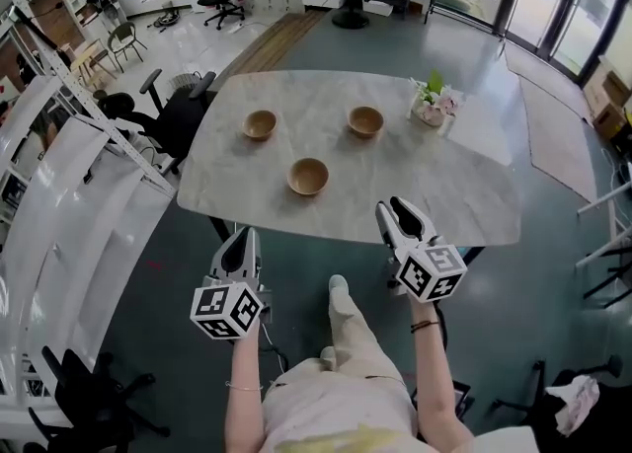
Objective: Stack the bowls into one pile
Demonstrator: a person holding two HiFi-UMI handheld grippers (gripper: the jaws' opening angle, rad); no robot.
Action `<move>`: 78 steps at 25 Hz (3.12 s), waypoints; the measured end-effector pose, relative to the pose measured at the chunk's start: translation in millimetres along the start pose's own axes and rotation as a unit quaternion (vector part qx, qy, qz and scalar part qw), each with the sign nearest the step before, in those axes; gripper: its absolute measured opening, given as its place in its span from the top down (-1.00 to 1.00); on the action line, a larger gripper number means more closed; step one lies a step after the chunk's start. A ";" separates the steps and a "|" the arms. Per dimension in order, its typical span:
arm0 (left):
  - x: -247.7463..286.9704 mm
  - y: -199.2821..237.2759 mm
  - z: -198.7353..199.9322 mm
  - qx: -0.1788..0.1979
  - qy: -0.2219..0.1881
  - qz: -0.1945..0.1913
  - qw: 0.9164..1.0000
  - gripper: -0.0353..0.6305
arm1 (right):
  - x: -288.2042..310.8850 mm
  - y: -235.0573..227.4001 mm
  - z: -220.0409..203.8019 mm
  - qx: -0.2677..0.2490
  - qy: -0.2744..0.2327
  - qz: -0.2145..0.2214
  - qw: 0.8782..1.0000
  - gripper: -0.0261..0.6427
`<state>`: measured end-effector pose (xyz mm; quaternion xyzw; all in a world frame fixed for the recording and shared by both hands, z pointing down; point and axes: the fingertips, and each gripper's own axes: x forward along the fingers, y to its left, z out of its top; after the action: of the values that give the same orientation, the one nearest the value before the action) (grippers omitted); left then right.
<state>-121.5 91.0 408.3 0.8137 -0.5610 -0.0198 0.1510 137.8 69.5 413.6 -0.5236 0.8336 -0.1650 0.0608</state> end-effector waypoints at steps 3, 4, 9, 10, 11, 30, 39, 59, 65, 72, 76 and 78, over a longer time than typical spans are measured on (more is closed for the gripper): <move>26.4 12.1 -3.7 -0.009 0.010 0.007 1.000 0.89 | 31.5 -10.6 -3.0 -0.001 0.016 0.007 1.000 0.59; 34.9 15.8 -5.3 -0.013 0.013 0.009 1.000 0.89 | 42.2 -13.9 -4.6 -0.001 0.023 0.011 1.000 0.59; 77.2 29.4 -9.2 -0.028 0.032 0.023 0.999 0.89 | 93.2 -31.0 -9.6 0.002 0.057 0.028 0.998 0.58; 86.2 32.2 -9.1 -0.031 0.036 0.026 0.999 0.89 | 103.9 -34.1 -9.6 0.003 0.063 0.031 0.998 0.57; 94.8 35.3 -9.5 -0.035 0.040 0.029 0.998 0.89 | 114.3 -36.9 -10.3 0.004 0.070 0.034 0.997 0.55; 181.7 90.2 -78.3 -0.116 0.139 0.088 0.979 0.89 | 243.3 -60.1 -97.0 0.041 0.262 0.109 0.958 0.54; 189.6 97.0 -114.4 -0.149 0.188 0.095 0.966 0.89 | 260.2 -61.1 -144.4 0.063 0.350 0.101 0.929 0.54; 193.2 96.5 -133.4 -0.176 0.200 0.102 0.959 0.89 | 266.8 -64.9 -173.7 0.053 0.411 0.053 0.909 0.82; 194.4 97.0 -122.4 -0.175 0.185 0.106 0.961 0.89 | 272.2 -60.9 -157.4 0.057 0.393 0.057 0.916 0.84; 195.8 102.4 -102.3 -0.168 0.158 0.112 0.967 0.89 | 283.6 -56.5 -137.0 0.072 0.364 0.059 0.927 0.85; 198.4 114.5 -88.1 -0.166 0.144 0.119 0.968 0.89 | 292.9 -51.1 -130.5 0.085 0.354 0.056 0.930 0.85; 201.6 122.5 -82.7 -0.164 0.141 0.120 0.969 0.89 | 299.7 -49.5 -128.8 0.091 0.351 0.050 0.931 0.85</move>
<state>-141.4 -115.6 547.7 0.6989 -0.6170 0.0212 0.3611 11.5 -190.6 572.7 -0.3819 0.8084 -0.4099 -0.1806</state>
